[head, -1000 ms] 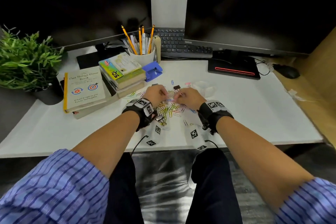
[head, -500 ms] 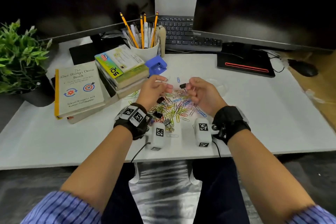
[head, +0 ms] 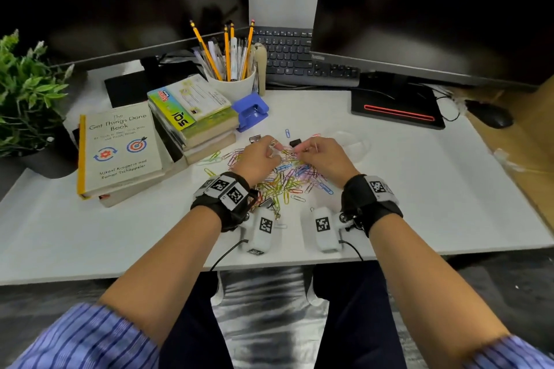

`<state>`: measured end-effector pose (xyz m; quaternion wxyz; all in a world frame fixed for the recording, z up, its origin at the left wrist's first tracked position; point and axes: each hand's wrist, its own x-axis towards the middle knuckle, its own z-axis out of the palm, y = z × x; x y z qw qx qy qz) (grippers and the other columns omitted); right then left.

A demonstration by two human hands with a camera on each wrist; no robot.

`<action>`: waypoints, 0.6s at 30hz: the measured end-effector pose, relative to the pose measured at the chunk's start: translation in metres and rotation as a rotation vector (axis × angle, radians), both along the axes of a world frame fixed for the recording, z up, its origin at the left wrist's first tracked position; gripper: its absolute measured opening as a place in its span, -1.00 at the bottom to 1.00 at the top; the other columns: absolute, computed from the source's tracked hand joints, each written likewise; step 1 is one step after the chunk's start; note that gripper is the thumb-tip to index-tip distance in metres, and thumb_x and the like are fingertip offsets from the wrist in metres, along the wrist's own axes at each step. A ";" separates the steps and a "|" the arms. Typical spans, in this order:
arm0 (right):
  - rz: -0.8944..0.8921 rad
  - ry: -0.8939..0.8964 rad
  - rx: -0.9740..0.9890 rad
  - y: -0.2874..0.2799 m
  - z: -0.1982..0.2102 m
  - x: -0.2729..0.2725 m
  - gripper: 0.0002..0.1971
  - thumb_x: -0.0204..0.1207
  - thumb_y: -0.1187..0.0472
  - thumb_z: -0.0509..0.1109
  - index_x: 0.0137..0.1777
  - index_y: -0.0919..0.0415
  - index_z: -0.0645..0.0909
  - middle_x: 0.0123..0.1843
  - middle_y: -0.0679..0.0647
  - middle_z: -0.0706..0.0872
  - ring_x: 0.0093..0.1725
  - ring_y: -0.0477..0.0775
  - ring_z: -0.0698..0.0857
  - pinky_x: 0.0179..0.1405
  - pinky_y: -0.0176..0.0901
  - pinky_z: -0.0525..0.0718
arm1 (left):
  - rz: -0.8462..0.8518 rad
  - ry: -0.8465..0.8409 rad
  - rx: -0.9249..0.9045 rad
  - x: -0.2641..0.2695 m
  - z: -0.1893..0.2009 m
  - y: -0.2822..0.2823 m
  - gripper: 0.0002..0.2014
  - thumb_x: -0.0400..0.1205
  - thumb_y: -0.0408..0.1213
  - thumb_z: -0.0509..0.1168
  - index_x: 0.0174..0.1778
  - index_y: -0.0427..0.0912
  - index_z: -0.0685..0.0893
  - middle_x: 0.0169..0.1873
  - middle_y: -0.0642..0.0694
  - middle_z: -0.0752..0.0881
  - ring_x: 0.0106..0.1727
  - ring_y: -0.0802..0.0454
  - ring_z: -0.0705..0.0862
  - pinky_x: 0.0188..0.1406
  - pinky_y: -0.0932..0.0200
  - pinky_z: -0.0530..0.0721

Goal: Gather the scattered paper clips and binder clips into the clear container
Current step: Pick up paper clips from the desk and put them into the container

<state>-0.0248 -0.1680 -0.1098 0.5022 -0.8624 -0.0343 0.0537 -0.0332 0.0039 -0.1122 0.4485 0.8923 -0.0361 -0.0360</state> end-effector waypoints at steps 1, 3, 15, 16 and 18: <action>-0.015 -0.003 -0.013 0.000 0.000 -0.001 -0.85 0.47 0.30 0.48 0.02 0.23 0.77 -0.10 -0.01 0.74 0.03 0.13 0.75 0.14 -0.07 0.69 | 0.008 -0.004 0.031 0.000 0.001 -0.001 -0.72 0.61 -0.36 0.25 0.25 -0.20 0.59 -0.38 0.01 0.44 -0.21 0.00 0.46 -0.25 0.24 0.39; -0.016 -0.026 -0.056 0.000 0.001 -0.001 -0.79 0.42 0.29 0.53 0.07 0.23 0.75 -0.06 0.06 0.76 0.02 0.11 0.75 0.13 -0.13 0.66 | 0.023 -0.004 0.062 0.001 0.004 -0.003 -0.65 0.62 -0.36 0.25 0.35 -0.23 0.55 -0.11 -0.21 0.65 -0.11 -0.04 0.49 -0.08 0.27 0.41; -0.041 -0.018 0.051 -0.005 -0.003 -0.001 -0.83 0.62 0.25 0.28 -0.07 0.14 0.72 -0.13 0.02 0.71 -0.19 -0.07 0.63 -0.12 -0.23 0.61 | -0.020 -0.030 0.202 0.015 0.003 -0.009 -0.82 0.62 -0.39 0.27 0.09 -0.28 0.71 0.12 -0.19 0.75 0.17 -0.14 0.68 0.08 0.25 0.52; -0.056 0.005 0.097 -0.006 -0.004 -0.002 -0.80 0.64 0.25 0.22 -0.11 0.08 0.67 -0.21 -0.03 0.65 -0.30 -0.11 0.57 -0.28 -0.27 0.54 | -0.010 -0.020 0.204 0.014 0.003 -0.009 -0.82 0.63 -0.37 0.27 0.08 -0.29 0.71 0.10 -0.21 0.75 0.15 -0.15 0.69 0.03 0.27 0.50; -0.073 0.046 0.151 -0.008 -0.003 -0.003 -0.75 0.65 0.24 0.13 -0.18 0.05 0.58 -0.33 -0.08 0.54 -0.43 -0.14 0.43 -0.48 -0.34 0.36 | -0.009 -0.014 0.251 0.013 0.004 -0.009 -0.76 0.66 -0.29 0.23 0.11 -0.36 0.68 0.08 -0.28 0.74 0.12 -0.20 0.68 -0.01 0.20 0.51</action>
